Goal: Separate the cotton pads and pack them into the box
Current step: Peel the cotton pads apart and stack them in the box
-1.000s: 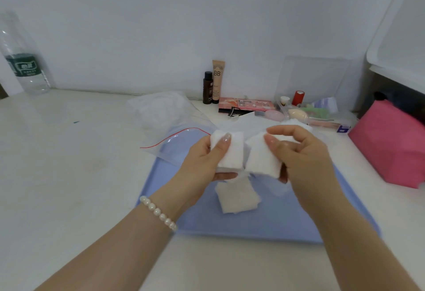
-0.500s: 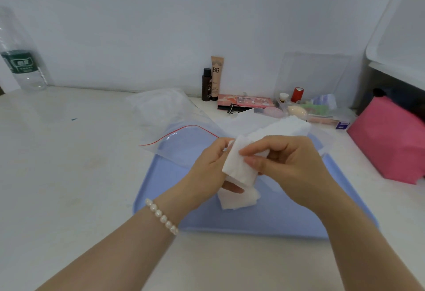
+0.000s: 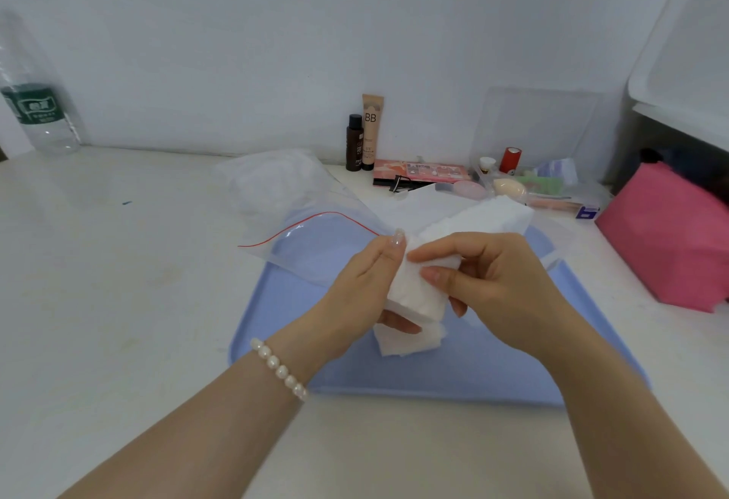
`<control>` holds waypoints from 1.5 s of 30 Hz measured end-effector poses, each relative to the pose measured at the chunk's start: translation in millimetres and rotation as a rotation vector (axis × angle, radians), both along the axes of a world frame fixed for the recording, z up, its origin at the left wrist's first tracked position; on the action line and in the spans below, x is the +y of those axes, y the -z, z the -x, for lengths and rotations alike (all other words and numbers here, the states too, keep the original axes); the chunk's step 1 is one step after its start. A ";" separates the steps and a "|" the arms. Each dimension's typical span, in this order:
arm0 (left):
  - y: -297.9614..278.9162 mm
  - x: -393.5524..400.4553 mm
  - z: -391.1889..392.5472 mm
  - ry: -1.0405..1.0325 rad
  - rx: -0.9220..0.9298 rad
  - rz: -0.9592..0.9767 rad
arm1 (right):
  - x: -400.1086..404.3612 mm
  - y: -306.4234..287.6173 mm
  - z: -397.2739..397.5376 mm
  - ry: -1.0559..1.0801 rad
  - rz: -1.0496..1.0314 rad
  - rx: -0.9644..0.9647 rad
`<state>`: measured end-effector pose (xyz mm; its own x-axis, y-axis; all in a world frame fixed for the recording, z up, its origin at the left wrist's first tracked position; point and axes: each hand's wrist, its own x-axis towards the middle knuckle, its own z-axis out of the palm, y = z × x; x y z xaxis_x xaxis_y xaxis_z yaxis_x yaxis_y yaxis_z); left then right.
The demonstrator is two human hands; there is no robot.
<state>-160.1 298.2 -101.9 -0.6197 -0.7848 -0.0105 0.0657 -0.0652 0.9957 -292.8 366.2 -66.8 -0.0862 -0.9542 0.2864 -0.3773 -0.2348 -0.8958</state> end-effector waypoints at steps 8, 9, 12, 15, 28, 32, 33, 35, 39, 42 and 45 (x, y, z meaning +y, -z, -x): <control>3.0 0.2 1.3 0.057 -0.052 0.079 | -0.8 5.3 -4.9 0.081 0.018 0.158; 3.3 0.4 1.5 0.058 -0.053 0.091 | -0.9 7.2 -4.3 0.116 0.033 0.196; 1.3 1.3 1.8 0.081 -0.045 0.087 | -1.1 8.4 -4.5 0.201 0.076 0.301; -6.4 1.7 1.8 0.120 -0.002 0.075 | -1.0 -2.6 4.6 0.292 0.029 0.179; -44.6 -1.1 42.8 -0.005 -0.092 0.370 | -14.7 -63.8 55.1 0.058 -0.415 0.230; -25.2 -4.8 42.8 -0.140 -0.251 0.697 | -17.8 -55.6 81.5 0.355 -0.360 0.058; -18.3 -7.1 42.7 -0.111 -0.341 0.857 | -20.2 -52.1 86.8 0.428 -0.356 0.114; -5.2 -13.6 44.4 -0.021 -0.443 1.164 | -26.1 -46.0 90.1 0.482 -0.384 0.256; 13.6 -24.6 46.2 -0.032 -0.394 1.421 | -32.9 -40.3 80.3 0.362 -0.464 0.411; 18.4 -32.1 39.5 -0.067 -0.353 1.431 | -33.9 -41.1 77.7 0.373 -0.453 0.552; 17.9 -35.0 33.0 -0.083 -0.363 1.463 | -33.6 -41.5 70.2 0.396 -0.489 0.639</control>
<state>-193.2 263.1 -119.8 -0.7101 -0.2702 0.6502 -0.2377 0.9612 0.1399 -363.0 332.6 -25.3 -0.3988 -0.9163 -0.0379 -0.8103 0.3715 -0.4532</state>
